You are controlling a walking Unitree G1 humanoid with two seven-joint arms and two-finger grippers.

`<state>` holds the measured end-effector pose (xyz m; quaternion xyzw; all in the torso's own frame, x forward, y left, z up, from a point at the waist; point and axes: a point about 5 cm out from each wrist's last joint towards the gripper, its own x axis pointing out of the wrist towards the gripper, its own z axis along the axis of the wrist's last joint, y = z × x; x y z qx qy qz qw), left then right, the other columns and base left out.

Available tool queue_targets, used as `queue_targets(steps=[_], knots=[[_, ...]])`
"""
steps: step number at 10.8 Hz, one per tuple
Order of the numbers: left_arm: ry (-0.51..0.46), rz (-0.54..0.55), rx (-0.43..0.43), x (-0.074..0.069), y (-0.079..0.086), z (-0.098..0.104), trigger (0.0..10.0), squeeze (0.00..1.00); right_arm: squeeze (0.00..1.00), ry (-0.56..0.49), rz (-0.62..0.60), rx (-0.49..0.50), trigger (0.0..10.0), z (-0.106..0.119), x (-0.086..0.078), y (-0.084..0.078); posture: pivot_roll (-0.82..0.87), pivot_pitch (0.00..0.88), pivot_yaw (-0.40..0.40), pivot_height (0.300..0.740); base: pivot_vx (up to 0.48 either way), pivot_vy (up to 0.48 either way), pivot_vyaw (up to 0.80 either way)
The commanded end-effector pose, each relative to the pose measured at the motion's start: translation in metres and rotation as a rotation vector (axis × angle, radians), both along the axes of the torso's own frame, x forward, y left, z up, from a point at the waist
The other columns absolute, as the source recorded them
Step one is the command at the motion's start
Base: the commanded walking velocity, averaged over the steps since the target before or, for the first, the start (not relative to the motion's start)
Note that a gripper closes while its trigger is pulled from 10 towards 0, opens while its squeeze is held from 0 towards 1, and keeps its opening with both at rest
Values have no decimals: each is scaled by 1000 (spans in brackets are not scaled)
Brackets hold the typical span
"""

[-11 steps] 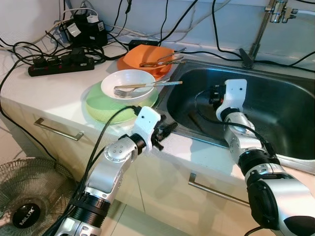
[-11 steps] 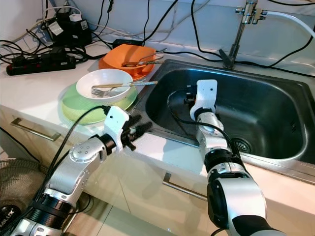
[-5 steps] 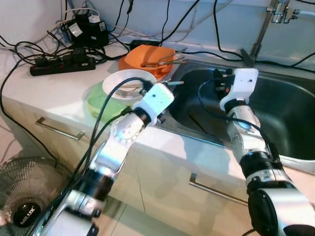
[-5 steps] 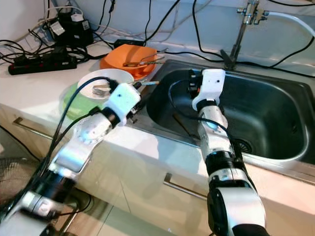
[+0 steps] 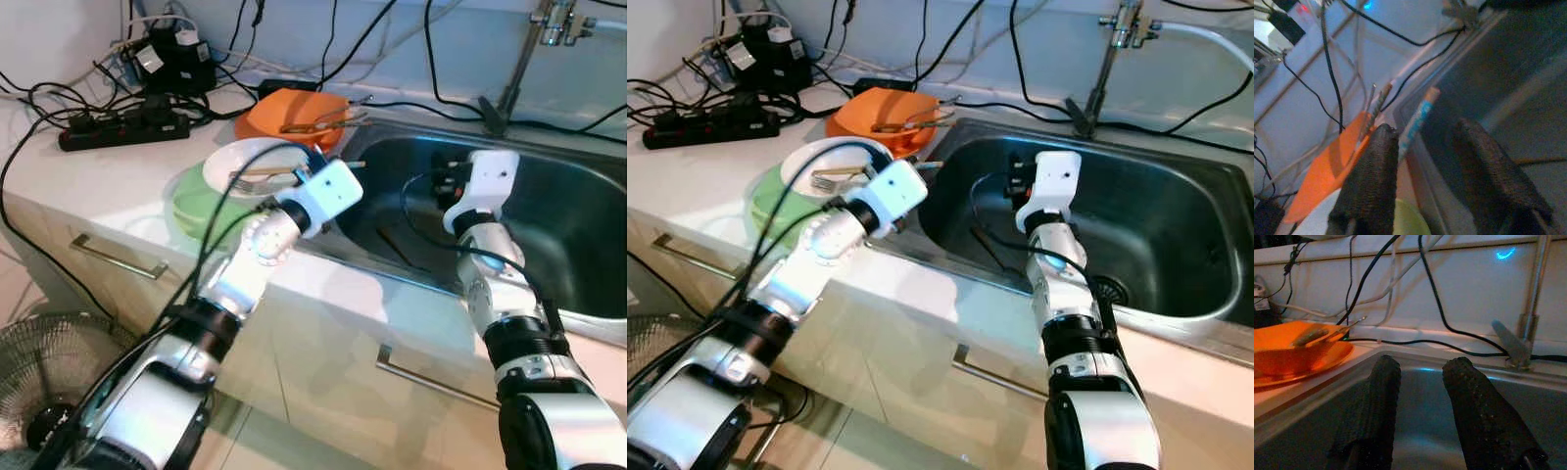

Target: Kitchen organization

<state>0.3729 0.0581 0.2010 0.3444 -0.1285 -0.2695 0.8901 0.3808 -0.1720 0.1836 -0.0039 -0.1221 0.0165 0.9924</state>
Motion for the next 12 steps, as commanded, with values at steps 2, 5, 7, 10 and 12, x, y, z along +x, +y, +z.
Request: queue_targets(steps=[2,5,7,10,12], knots=[[-44,5,27,9,-3,11,10000,1000,0,2,-6,12,10000,1,-3,-1,118,0,67,740,0,0,0],[-83,8,73,16,-15,17,10000,0,0,9,-7,18,10000,-2,-6,0,110,7,70,740,0,0,0],[-90,3,127,18,-24,13,10000,0,0,16,1,18,10000,-5,-9,5,91,15,77,740,0,0,0],[-131,1,204,17,-36,7,3569,0,0,32,11,25,10000,-11,-15,10,81,31,78,740,0,0,0],[-148,36,189,21,-31,12,0,0,0,38,9,30,10000,-11,-16,10,83,40,76,740,0,0,0]])
